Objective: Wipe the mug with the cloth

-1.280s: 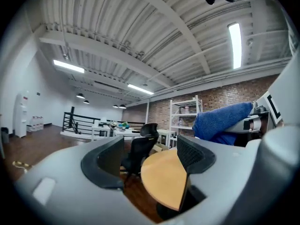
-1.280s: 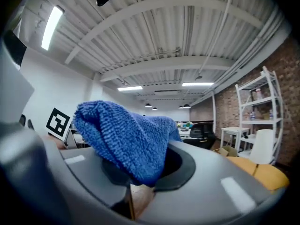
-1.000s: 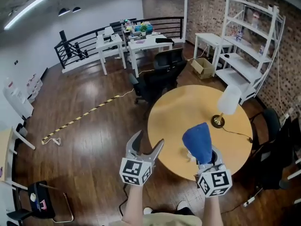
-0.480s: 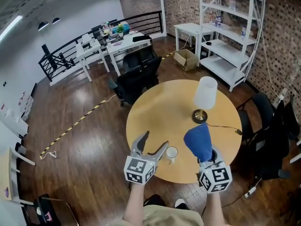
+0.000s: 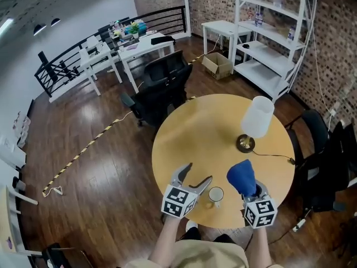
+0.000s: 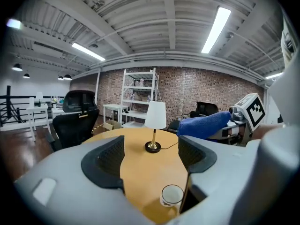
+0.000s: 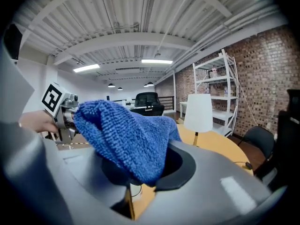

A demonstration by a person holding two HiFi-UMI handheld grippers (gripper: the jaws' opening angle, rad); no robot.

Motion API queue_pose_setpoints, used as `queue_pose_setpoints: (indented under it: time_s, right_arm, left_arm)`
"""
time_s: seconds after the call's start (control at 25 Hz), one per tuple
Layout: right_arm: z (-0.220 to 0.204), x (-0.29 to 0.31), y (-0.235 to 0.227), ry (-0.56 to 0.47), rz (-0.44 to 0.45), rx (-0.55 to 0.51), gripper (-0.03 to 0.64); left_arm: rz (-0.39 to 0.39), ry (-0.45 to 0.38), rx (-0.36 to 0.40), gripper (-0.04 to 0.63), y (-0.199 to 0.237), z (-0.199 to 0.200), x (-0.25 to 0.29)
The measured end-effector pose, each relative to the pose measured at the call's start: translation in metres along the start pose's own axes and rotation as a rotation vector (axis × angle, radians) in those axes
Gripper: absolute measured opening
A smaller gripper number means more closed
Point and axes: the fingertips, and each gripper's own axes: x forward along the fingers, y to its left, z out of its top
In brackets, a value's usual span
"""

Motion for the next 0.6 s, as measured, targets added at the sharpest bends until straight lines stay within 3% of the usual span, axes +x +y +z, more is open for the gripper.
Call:
queue_pose_setpoints:
  time_s: [0.16, 0.36, 0.48, 0.6]
  right_arm:
    - [-0.033, 0.013, 0.001, 0.103, -0.007, 0.028, 0.069]
    - [-0.093, 0.027, -0.021, 0.268, 0.016, 0.111, 0.069]
    - [-0.119, 0.048, -0.031, 0.367, 0.09, 0.083, 0.071]
    - [-0.13, 0.073, -0.041, 0.456, 0.21, -0.019, 0.071]
  left_arm:
    - [-0.044, 0.077, -0.089, 0.35, 0.015, -0.036, 0.011]
    - [-0.097, 0.22, -0.266, 0.341, 0.0, -0.097, 0.032]
    - [-0.074, 0.334, -0.37, 0.331, -0.008, -0.139, 0.038]
    - [-0.073, 0.402, -0.479, 0.33, -0.027, -0.169, 0.048]
